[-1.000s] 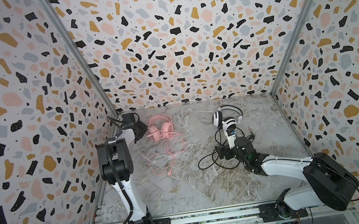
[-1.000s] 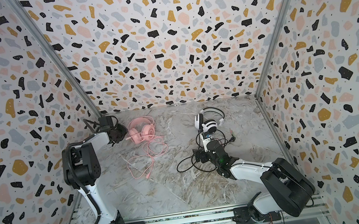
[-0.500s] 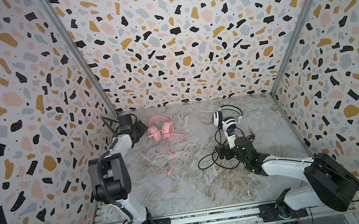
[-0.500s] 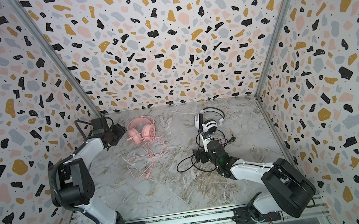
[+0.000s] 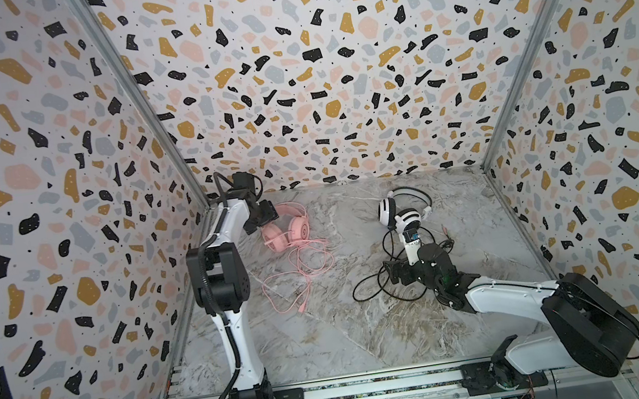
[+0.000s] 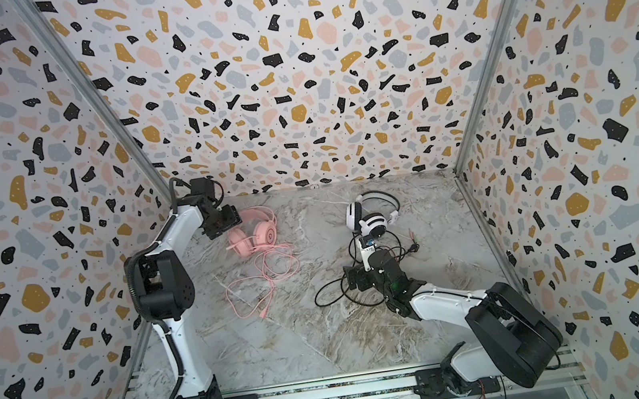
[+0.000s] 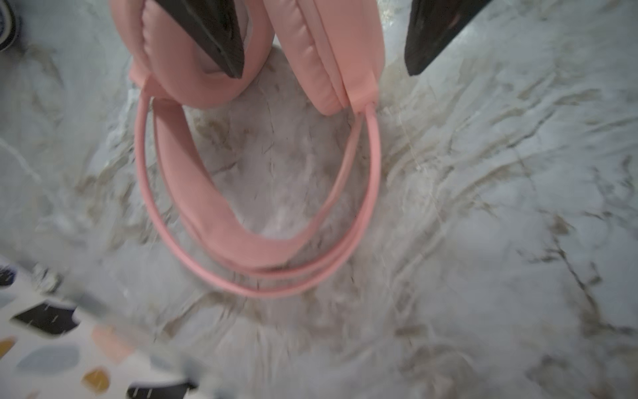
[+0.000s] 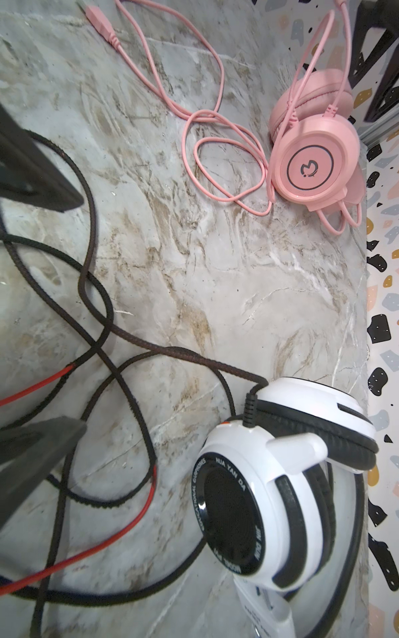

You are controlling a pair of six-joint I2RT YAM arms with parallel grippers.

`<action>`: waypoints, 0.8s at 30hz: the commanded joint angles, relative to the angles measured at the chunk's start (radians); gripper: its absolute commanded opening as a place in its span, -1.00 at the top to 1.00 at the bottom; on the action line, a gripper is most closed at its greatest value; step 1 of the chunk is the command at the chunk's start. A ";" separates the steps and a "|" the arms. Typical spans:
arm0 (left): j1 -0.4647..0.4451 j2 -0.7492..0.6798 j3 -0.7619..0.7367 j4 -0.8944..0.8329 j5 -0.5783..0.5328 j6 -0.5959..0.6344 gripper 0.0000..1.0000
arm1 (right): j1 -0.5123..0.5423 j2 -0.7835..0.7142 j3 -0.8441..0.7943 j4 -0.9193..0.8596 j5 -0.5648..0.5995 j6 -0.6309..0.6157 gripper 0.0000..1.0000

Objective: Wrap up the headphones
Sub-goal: 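Grasp the pink headset's earcup with the left gripper and lift it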

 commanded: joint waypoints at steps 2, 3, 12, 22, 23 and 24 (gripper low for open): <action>-0.015 0.011 0.038 -0.086 -0.075 0.043 -0.49 | 0.003 -0.034 0.032 -0.023 0.005 -0.006 -0.91; -0.022 0.015 0.035 -0.080 -0.092 0.044 -0.50 | 0.003 -0.037 0.027 -0.016 0.004 -0.007 -0.91; -0.038 0.010 -0.063 -0.033 -0.107 0.056 -0.25 | 0.003 -0.048 0.022 -0.022 0.003 -0.005 -0.90; -0.032 -0.228 -0.341 0.147 -0.037 0.020 0.38 | 0.003 -0.066 0.007 -0.011 0.001 -0.001 -0.90; -0.029 -0.261 -0.374 0.178 -0.031 0.009 0.43 | 0.003 -0.065 0.005 -0.010 0.006 0.002 -0.90; -0.026 -0.298 -0.412 0.209 -0.024 -0.004 0.47 | 0.003 -0.061 0.010 -0.017 0.007 0.002 -0.90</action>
